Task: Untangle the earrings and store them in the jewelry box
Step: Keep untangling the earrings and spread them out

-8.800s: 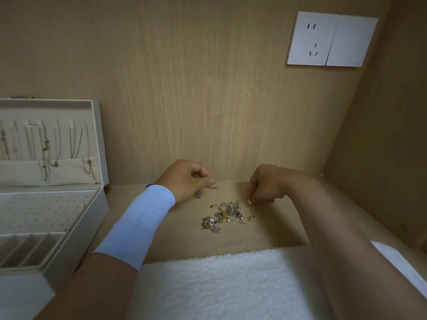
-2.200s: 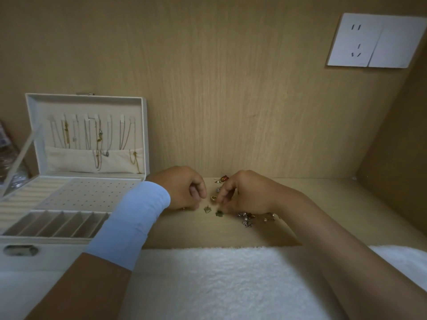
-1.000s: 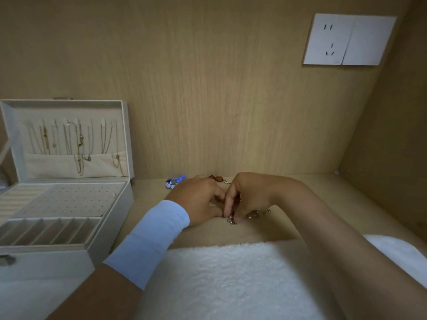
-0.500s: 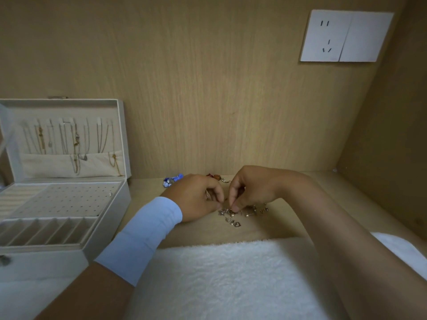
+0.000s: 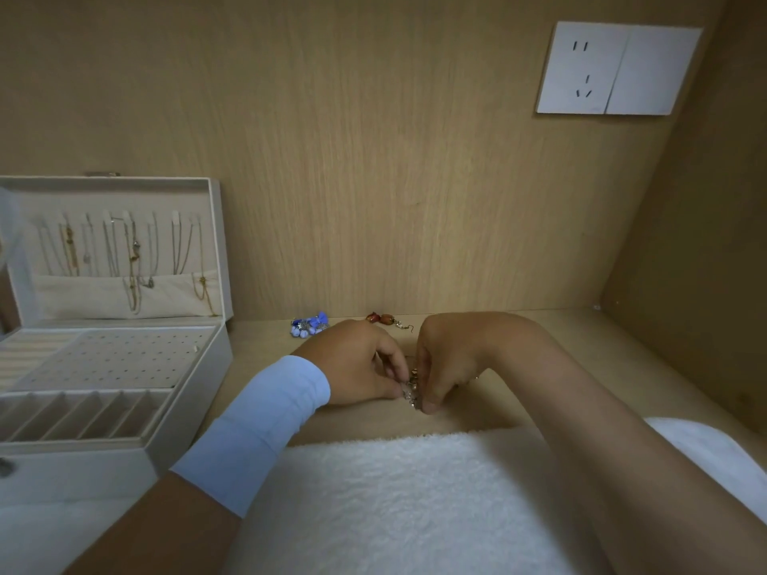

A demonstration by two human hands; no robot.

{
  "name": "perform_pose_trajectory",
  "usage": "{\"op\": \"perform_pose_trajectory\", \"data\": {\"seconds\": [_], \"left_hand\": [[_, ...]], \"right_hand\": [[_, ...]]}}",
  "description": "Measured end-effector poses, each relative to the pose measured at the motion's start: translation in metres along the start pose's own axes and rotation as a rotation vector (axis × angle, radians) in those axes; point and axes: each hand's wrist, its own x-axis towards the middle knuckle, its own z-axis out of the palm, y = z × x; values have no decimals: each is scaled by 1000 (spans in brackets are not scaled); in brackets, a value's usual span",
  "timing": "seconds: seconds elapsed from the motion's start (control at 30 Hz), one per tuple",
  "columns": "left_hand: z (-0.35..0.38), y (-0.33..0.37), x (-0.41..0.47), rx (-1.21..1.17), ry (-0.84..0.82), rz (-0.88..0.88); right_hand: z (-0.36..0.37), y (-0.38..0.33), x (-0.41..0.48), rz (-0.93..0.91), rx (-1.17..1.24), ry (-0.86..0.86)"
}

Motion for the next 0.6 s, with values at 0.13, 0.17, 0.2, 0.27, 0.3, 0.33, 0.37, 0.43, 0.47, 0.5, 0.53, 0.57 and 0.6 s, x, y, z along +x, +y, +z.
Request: {"op": "perform_pose_trajectory", "data": {"seconds": [0.13, 0.17, 0.2, 0.27, 0.3, 0.33, 0.37, 0.43, 0.47, 0.5, 0.53, 0.57, 0.6], "left_hand": [[2, 2, 0, 63, -48, -4], [1, 2, 0, 75, -59, -7], [0, 1, 0, 81, -71, -10], [0, -1, -1, 79, -102, -21], [1, 0, -1, 77, -112, -28], [2, 0, -1, 79, -115, -33], [3, 1, -1, 77, -115, -37], [3, 2, -1, 39, -99, -50], [2, 2, -1, 8, -79, -57], [1, 3, -2, -34, -47, -58], [0, 4, -2, -94, 3, -50], [-2, 5, -1, -170, 73, -35], [-3, 6, 0, -253, 154, -17]], "right_hand": [[0, -7, -1, 5, 2, 31], [2, -8, 0, 0, -10, 35], [4, -9, 0, -2, -15, 34], [6, -10, 2, 7, -3, 15], [7, -10, 2, 13, 5, 2], [6, -10, 2, 20, 8, -14], [6, -10, 1, 26, 7, -32], [3, -7, -1, 24, 7, -64], [1, -5, -3, 14, 21, -66], [-3, -1, -4, -1, 53, -49], [-7, 3, -6, -22, 111, -12], [-11, 8, -7, -49, 197, 45], [-14, 14, -7, -79, 304, 112]]}}
